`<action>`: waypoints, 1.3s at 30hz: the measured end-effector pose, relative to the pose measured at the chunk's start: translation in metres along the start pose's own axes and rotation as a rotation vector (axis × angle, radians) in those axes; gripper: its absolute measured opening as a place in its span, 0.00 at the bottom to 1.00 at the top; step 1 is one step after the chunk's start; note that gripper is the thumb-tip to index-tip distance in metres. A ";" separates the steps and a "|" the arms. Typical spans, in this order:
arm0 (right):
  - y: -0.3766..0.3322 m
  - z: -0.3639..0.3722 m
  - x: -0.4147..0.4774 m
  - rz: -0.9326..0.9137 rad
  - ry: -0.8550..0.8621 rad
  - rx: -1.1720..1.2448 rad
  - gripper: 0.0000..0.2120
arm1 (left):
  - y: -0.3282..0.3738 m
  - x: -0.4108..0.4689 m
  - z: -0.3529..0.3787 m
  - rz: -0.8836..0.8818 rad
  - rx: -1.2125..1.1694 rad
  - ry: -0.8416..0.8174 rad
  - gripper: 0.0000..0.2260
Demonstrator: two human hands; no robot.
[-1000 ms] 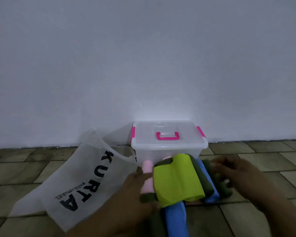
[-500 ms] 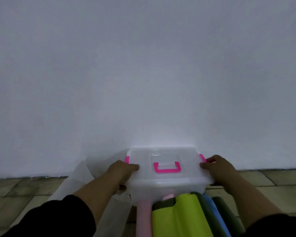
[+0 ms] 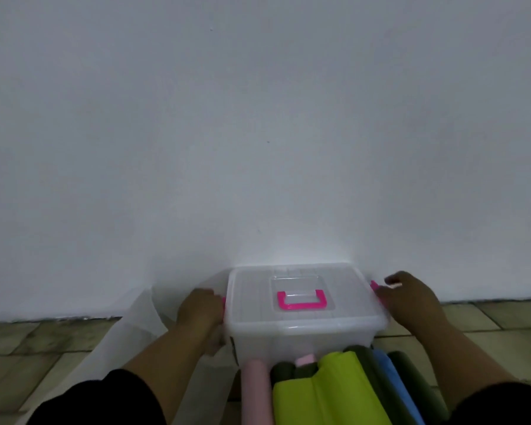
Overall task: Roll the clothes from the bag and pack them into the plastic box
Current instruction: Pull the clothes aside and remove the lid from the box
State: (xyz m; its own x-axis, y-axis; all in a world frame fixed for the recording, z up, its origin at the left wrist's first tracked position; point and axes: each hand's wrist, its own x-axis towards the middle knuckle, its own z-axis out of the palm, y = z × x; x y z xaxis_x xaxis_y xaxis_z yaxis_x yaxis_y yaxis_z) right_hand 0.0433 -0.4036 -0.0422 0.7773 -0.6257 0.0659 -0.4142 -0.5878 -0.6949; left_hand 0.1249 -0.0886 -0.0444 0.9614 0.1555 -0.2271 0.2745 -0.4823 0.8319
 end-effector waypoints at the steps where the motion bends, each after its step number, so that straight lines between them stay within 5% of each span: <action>1: -0.006 -0.004 -0.005 -0.136 0.045 -0.010 0.14 | 0.004 -0.005 -0.003 0.097 0.062 0.070 0.17; 5: -0.023 -0.006 -0.040 -0.581 -0.186 -0.218 0.15 | -0.003 -0.034 0.001 0.448 0.070 0.084 0.23; 9: -0.024 0.004 -0.052 -0.672 -0.229 -0.549 0.19 | -0.025 -0.054 0.019 0.480 0.134 -0.127 0.40; 13: -0.030 0.001 -0.048 -0.666 -0.249 -0.570 0.16 | -0.034 -0.058 0.021 0.530 0.153 -0.100 0.51; 20: -0.059 -0.038 -0.051 -0.607 -0.171 -0.319 0.11 | -0.034 -0.053 0.019 0.487 0.021 -0.083 0.56; 27: -0.020 -0.100 -0.105 -0.446 0.089 -0.135 0.08 | -0.035 -0.046 0.021 0.474 0.242 -0.113 0.37; 30: 0.035 -0.095 -0.123 -0.221 0.176 -0.159 0.10 | -0.035 -0.045 0.022 0.473 0.260 -0.116 0.37; 34: 0.086 -0.058 -0.114 0.039 0.044 -0.424 0.10 | -0.034 -0.044 0.021 0.462 0.261 -0.124 0.37; 39: 0.114 -0.022 -0.105 0.065 -0.062 -0.554 0.10 | -0.032 -0.045 0.018 0.457 0.276 -0.171 0.37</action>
State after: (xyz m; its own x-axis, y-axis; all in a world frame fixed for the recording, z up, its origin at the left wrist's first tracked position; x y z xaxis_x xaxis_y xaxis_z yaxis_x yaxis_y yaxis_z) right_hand -0.0957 -0.4166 -0.1123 0.7611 -0.6484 -0.0186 -0.6364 -0.7409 -0.2148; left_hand 0.0727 -0.0960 -0.0703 0.9670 -0.2533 0.0274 -0.1980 -0.6793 0.7067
